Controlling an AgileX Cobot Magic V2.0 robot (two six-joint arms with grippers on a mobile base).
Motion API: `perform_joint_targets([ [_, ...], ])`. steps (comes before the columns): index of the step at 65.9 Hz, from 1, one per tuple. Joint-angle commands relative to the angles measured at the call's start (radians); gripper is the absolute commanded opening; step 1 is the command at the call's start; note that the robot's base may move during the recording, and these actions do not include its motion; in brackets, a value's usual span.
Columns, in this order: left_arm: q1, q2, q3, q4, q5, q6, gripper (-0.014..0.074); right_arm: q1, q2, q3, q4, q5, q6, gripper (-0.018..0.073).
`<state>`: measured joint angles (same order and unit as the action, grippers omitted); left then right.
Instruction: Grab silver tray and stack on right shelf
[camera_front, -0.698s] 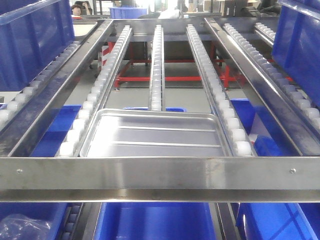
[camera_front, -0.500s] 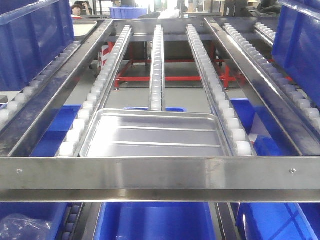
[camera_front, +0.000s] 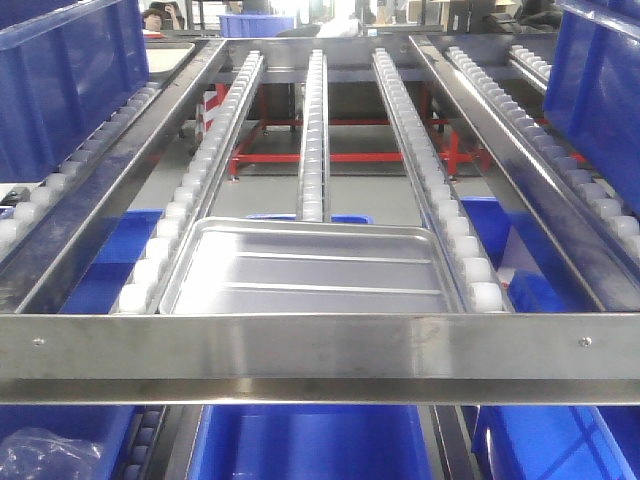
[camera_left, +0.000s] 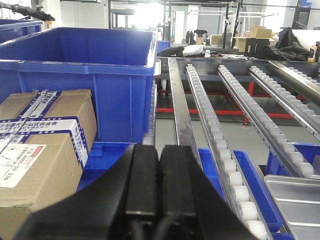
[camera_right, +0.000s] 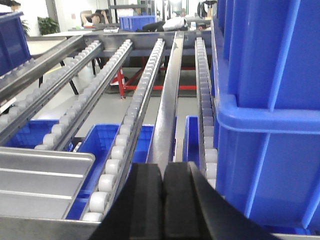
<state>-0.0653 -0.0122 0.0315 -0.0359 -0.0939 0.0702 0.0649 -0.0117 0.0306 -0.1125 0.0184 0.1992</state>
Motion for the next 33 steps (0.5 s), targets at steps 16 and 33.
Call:
perform_joint_targets([
  [16, 0.002, -0.007, 0.011, -0.006, -0.08, -0.009, -0.0082, -0.004, -0.017, -0.001, -0.016, -0.118, -0.012, 0.0052],
  [33, 0.002, 0.005, -0.15, -0.002, 0.257, -0.009, -0.0082, -0.003, 0.11, -0.132, -0.016, -0.018, -0.012, 0.0052],
])
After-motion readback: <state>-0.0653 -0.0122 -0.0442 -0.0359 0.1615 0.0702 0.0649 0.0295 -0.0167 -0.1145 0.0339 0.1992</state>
